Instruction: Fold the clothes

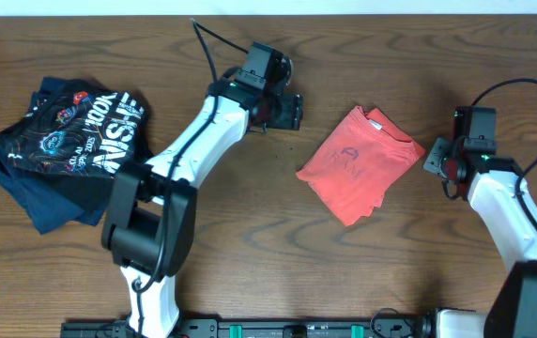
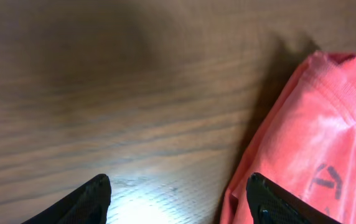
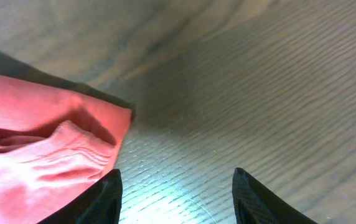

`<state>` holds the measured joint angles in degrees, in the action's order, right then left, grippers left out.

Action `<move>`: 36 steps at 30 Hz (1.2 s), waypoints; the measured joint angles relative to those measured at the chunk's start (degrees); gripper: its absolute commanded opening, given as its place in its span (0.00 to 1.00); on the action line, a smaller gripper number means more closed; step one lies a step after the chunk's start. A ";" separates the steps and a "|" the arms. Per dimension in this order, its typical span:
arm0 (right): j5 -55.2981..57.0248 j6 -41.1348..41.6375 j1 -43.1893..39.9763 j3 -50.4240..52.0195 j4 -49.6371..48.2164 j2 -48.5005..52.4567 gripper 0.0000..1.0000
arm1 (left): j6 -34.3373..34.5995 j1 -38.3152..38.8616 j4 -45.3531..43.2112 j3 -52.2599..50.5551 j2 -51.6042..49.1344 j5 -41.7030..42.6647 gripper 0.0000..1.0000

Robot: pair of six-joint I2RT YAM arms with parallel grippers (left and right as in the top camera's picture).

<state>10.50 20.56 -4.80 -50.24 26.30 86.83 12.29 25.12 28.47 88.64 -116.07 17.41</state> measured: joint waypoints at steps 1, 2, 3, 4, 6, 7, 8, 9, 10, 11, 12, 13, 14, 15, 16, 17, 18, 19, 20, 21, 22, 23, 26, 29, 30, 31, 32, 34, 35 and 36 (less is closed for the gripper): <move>-0.04 0.00 0.00 0.00 -0.24 0.92 0.55 | 0.17 0.26 0.31 0.00 -0.83 0.59 0.72; -0.07 0.00 0.00 0.02 -0.50 2.34 0.55 | 0.37 0.59 0.81 0.00 -1.70 1.14 0.72; -0.20 0.00 0.00 0.02 -0.61 3.37 0.55 | 0.59 0.96 1.62 -0.02 -2.78 1.88 0.72; -0.37 -0.02 0.00 0.00 -0.85 4.63 0.55 | 0.83 1.38 2.47 -0.02 -3.80 2.51 0.72; -1.46 -0.46 0.00 0.02 -2.29 7.23 0.56 | 1.03 2.10 4.15 -0.02 -5.46 3.58 0.72; -2.03 -0.76 0.00 0.02 -3.19 8.15 0.56 | 1.16 2.49 5.09 -0.07 -6.12 3.93 0.72; -2.89 -1.09 0.00 0.04 -4.13 9.11 0.55 | 1.20 2.82 6.08 -0.07 -6.45 4.22 0.72; -3.80 -1.46 0.00 0.04 -5.16 10.08 0.56 | 1.25 3.23 7.21 -0.09 -6.60 4.59 0.72; -4.66 -1.62 0.00 0.04 -5.95 10.64 0.56 | 1.25 3.61 8.37 -0.13 -6.62 4.87 0.72; -5.27 -1.75 0.00 0.07 -6.82 11.13 0.55 | 1.22 3.96 9.33 -0.13 -6.62 5.11 0.72; -6.36 -1.92 0.00 0.07 -7.76 11.56 0.55 | 1.29 4.46 10.64 -0.11 -6.62 5.51 0.72; -7.19 -1.97 0.00 0.07 -8.66 11.78 0.55 | 1.44 4.85 11.91 -0.13 -6.62 5.81 0.72; -8.22 -2.03 0.00 0.07 -9.53 11.98 0.55 | 1.75 5.46 13.25 -0.15 -6.62 6.14 0.72; -9.77 -2.21 0.00 0.07 -10.47 12.15 0.55 | 2.19 6.08 14.32 -0.17 -6.62 6.29 0.71; -10.86 -2.34 0.00 0.07 -11.19 12.20 0.55 | 2.58 6.88 15.06 -0.20 -6.62 6.45 0.71; -12.35 -2.54 0.04 0.07 -12.00 12.28 0.55 | 2.95 7.87 15.43 -0.24 -6.62 6.51 0.69; -13.55 -2.69 0.17 0.07 -12.76 12.35 0.55 | 3.17 8.85 15.69 -0.39 -6.62 6.56 0.67; -14.34 -2.82 0.39 0.07 -13.31 12.46 0.55 | 3.48 9.97 15.87 -0.70 -6.62 6.69 0.66; -15.08 -2.89 0.92 0.07 -13.79 12.59 0.55 | 3.74 10.97 16.06 -0.98 -6.62 6.71 0.66; -15.61 -2.97 1.33 0.07 -13.99 12.70 0.55 | 4.04 12.00 16.44 -1.14 -6.62 6.82 0.65; -16.28 -3.04 1.92 0.07 -14.27 12.83 0.56 | 4.44 13.00 16.87 -1.16 -6.60 6.84 0.64; -16.68 -3.13 2.69 0.07 -14.69 12.94 0.55 | 4.81 13.94 17.64 -1.18 -6.60 6.91 0.62; -17.51 -3.21 4.26 0.07 -15.87 13.09 0.56 | 6.21 15.67 20.46 -1.38 -6.60 7.10 0.58; -18.05 -3.67 5.79 0.07 -16.39 13.09 0.56 | 7.06 16.33 23.50 -1.75 -6.60 6.99 0.58; -18.16 -3.98 6.10 0.07 -16.33 13.09 0.56 | 7.23 16.35 24.24 -1.81 -6.60 6.56 0.58; -18.25 -4.48 6.29 0.07 -16.22 13.09 0.57 | 7.32 16.31 24.94 -1.84 -6.60 5.86 0.58; -18.14 -4.79 6.45 0.07 -15.91 13.09 0.58 | 7.41 16.22 25.40 -1.84 -6.56 4.76 0.58; -17.44 -5.20 6.47 0.07 -14.93 13.09 0.60 | 7.45 16.04 25.77 -1.90 -6.16 2.54 0.59; -16.94 -5.49 6.47 0.07 -14.19 13.07 0.61 | 7.41 15.87 25.77 -1.92 -5.75 1.40 0.60; -16.57 -5.60 6.45 0.07 -13.62 12.92 0.62 | 7.41 15.54 25.73 -1.95 -5.01 -0.15 0.62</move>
<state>-6.07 14.96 1.65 -50.17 12.69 99.74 19.70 40.66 54.19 86.70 -121.08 17.26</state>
